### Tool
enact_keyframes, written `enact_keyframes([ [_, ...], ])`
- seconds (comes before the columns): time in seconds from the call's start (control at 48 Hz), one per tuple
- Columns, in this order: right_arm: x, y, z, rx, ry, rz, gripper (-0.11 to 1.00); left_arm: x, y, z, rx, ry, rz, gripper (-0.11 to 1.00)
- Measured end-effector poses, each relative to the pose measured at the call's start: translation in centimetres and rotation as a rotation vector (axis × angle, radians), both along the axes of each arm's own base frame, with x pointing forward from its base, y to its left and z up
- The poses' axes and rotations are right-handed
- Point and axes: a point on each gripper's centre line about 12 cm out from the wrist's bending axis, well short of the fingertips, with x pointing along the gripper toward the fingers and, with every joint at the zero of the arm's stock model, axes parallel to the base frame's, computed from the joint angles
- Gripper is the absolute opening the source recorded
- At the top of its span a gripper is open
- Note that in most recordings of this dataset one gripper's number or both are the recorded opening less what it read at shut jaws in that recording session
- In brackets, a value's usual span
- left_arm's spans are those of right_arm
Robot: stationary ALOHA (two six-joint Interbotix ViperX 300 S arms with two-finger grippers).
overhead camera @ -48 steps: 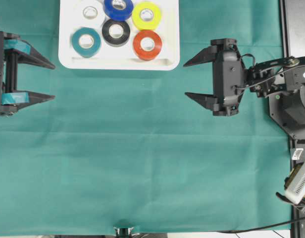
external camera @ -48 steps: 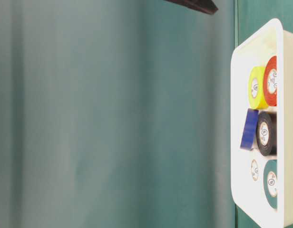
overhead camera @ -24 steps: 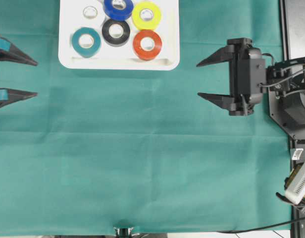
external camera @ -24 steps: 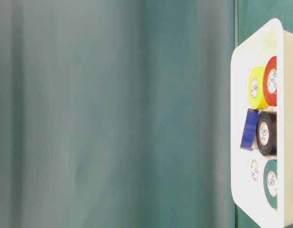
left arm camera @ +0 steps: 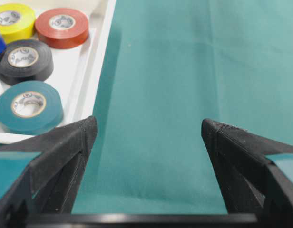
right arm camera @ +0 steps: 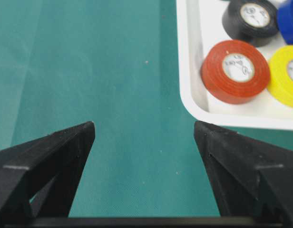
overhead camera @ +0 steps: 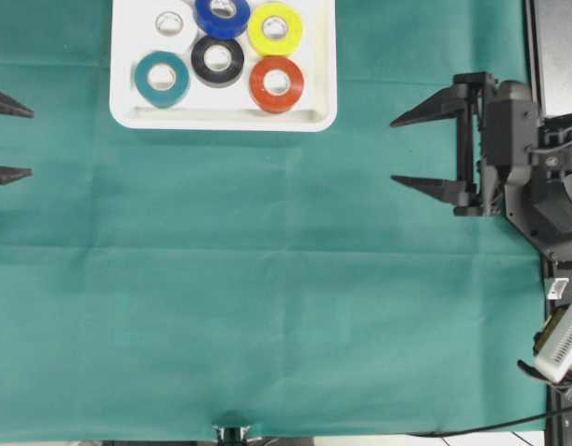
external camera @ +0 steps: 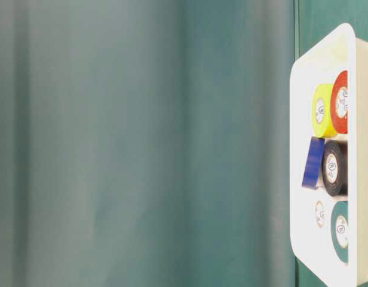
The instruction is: Put the tape alternately from left to right into the white case.
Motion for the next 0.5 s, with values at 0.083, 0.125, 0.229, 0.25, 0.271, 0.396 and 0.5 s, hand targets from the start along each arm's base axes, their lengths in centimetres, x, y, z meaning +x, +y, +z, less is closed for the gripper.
enact_keyframes([
  [0.083, -0.6, -0.1, 0.1, 0.001, -0.02, -0.007, 0.82, -0.1, 0.0, 0.0, 0.002, -0.006, 0.0, 0.99],
  [0.125, -0.9, -0.2, 0.2, -0.001, -0.031, -0.01, 0.82, -0.2, 0.0, 0.0, 0.002, -0.006, 0.0, 0.99],
  [0.229, -1.7, -0.2, 0.4, 0.001, -0.07, -0.014, 0.82, -0.2, 0.0, -0.1, 0.003, -0.004, -0.001, 0.99],
  [0.25, -1.9, -0.2, 0.5, 0.001, -0.077, -0.016, 0.82, -0.2, 0.0, -0.1, 0.005, -0.004, -0.001, 0.99],
  [0.271, -2.0, -0.2, 0.5, 0.0, -0.083, -0.015, 0.82, -0.2, 0.0, -0.1, 0.005, -0.003, -0.001, 0.99],
  [0.396, -2.9, -0.3, 0.6, 0.0, -0.12, -0.021, 0.82, -0.2, 0.0, -0.1, 0.004, 0.0, -0.001, 0.99],
  [0.5, -3.4, -0.3, 0.3, 0.001, -0.131, -0.024, 0.82, -0.3, 0.0, -0.2, 0.006, 0.005, -0.002, 0.99],
])
